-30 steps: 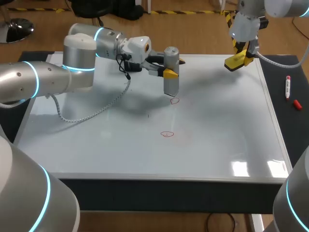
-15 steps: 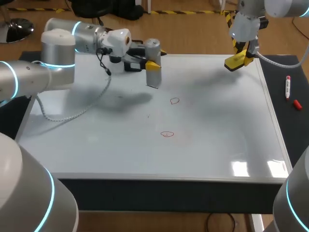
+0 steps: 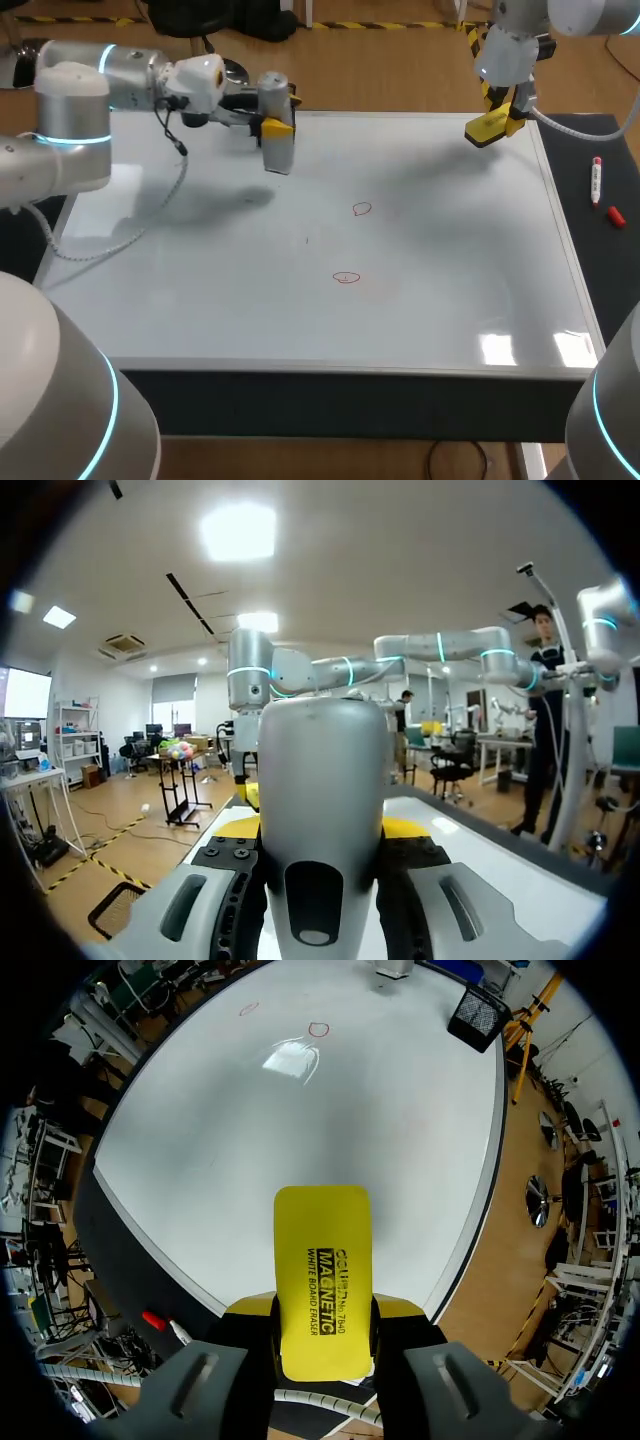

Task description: Pick up the inspection probe, press it on each red-marked spot on the whiteboard one by one, put down the probe, pick up the eraser, and wipe off all the red marks.

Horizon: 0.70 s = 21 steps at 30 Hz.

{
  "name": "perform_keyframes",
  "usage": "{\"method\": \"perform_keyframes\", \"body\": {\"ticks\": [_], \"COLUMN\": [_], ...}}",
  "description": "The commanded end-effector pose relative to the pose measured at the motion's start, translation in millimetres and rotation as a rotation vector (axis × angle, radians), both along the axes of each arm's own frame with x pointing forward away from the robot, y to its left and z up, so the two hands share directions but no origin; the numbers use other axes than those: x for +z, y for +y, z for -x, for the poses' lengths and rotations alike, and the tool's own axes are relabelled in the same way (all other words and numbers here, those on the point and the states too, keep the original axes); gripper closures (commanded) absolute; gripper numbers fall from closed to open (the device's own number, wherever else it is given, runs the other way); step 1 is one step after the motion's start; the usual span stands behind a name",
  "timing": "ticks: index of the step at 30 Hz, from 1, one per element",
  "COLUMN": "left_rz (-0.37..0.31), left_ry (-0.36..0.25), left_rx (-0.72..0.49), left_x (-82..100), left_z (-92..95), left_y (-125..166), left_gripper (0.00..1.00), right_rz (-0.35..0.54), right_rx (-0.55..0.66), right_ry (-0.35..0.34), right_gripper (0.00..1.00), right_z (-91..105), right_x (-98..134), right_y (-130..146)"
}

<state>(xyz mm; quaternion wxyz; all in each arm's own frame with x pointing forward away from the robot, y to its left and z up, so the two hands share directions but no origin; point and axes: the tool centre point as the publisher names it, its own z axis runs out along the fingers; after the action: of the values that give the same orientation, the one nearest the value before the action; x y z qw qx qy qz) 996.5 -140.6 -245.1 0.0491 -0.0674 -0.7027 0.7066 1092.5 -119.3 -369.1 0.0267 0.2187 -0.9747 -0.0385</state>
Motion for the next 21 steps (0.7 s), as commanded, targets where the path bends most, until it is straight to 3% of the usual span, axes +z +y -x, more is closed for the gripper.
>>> {"method": "perform_keyframes", "body": {"ticks": [1,21], "left_rz": [-0.012,-0.024], "left_ry": [-0.005,-0.003], "left_rx": [0.123,0.296], "left_x": [6.8,10.8], "left_z": [1.9,-28.4], "left_y": [19.1,78.7], "left_gripper": [1.00,1.00], "right_rz": [0.004,0.004], "right_rx": [0.002,0.002], "right_ry": [0.002,0.002], "right_gripper": [1.00,1.00], "right_z": [-0.7,-0.7], "right_x": [1.3,1.3], "right_y": [-0.1,-0.1]}}
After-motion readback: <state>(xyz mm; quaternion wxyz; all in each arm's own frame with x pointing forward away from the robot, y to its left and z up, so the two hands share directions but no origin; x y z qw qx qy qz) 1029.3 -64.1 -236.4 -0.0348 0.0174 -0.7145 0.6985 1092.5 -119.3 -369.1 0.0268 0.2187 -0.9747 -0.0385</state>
